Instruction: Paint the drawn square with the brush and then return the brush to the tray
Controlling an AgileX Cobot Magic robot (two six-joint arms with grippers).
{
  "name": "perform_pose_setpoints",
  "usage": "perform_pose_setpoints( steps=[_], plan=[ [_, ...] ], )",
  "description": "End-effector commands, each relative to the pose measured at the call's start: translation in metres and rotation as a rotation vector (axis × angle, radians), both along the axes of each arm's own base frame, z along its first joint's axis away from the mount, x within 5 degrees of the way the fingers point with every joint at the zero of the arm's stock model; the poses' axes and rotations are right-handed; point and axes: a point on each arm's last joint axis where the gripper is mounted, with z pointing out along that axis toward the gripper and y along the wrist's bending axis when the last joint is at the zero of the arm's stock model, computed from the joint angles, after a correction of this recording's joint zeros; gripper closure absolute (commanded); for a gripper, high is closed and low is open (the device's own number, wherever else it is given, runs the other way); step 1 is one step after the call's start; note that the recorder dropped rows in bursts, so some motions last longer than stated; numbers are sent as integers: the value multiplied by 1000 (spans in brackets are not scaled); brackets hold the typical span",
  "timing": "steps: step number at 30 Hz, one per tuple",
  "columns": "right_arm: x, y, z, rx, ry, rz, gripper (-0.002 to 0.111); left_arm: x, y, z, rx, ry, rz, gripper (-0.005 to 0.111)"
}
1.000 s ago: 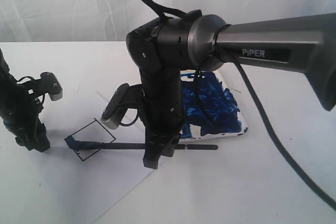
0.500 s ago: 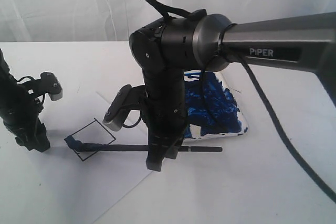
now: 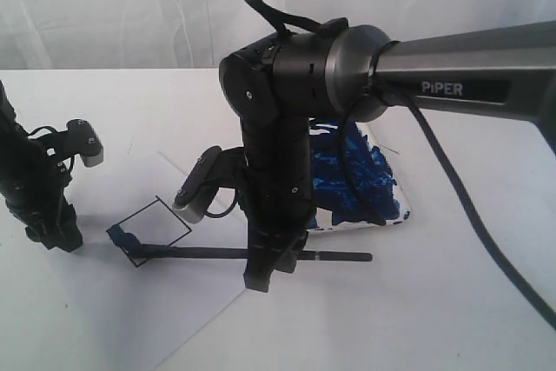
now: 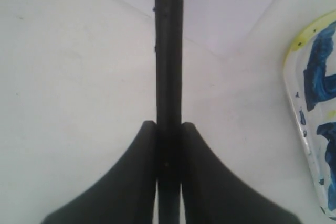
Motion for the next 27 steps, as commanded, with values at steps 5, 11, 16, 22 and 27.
perform_pose_setpoints(
  steps=[5,11,16,22,27],
  plan=[
    [-6,-7,-6,-36,19,7,108,-6,1,-15,5,70,2,43],
    [-2,-11,-6,-79,-27,-7,108,-6,1,-15,5,70,2,43],
    [-1,-13,-6,-92,-42,-19,108,-6,1,-15,5,70,2,43],
    [0,-13,-6,-95,-45,-17,108,-6,1,-15,5,70,2,43],
    [0,-13,-6,-95,-45,-17,108,-6,1,-15,5,70,2,43]
  ],
)
